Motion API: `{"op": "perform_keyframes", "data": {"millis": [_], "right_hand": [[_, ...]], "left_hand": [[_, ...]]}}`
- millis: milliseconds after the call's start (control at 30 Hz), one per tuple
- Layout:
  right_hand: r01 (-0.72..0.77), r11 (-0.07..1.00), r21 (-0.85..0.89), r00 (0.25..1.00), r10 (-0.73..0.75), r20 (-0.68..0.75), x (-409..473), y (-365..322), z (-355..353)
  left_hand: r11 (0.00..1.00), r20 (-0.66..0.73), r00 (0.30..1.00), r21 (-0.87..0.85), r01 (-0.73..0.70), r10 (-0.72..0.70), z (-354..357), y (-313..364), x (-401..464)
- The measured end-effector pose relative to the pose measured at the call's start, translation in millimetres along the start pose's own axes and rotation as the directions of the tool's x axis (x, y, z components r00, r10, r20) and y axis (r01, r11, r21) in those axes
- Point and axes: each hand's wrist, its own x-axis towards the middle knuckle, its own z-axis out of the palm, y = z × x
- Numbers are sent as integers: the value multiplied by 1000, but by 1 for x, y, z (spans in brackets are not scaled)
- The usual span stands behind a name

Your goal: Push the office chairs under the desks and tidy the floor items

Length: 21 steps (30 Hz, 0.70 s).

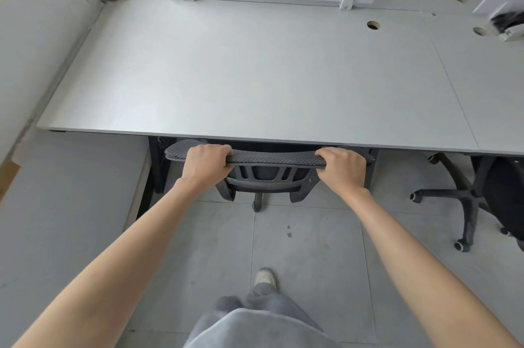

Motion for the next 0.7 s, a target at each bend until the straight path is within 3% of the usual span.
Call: {"op": "perform_keyframes", "data": {"millis": [300,400,567,700], "right_hand": [[-41,999,12,999,42,-19,-1,-3,3],[-66,997,35,998,65,18,0,-8,0],[16,999,47,999,-18,28,-8,-16,-4],[-34,998,45,994,30,107,-9,-17,-9]], "left_hand": [[999,-13,999,-16,-36,36,-2,-4,0],[999,-13,999,-4,-47,47,-7,-6,2],[998,6,998,4,-60,60,-10,-14,2],[998,33,999,-51,-37,39,-14,-12,0]]}}
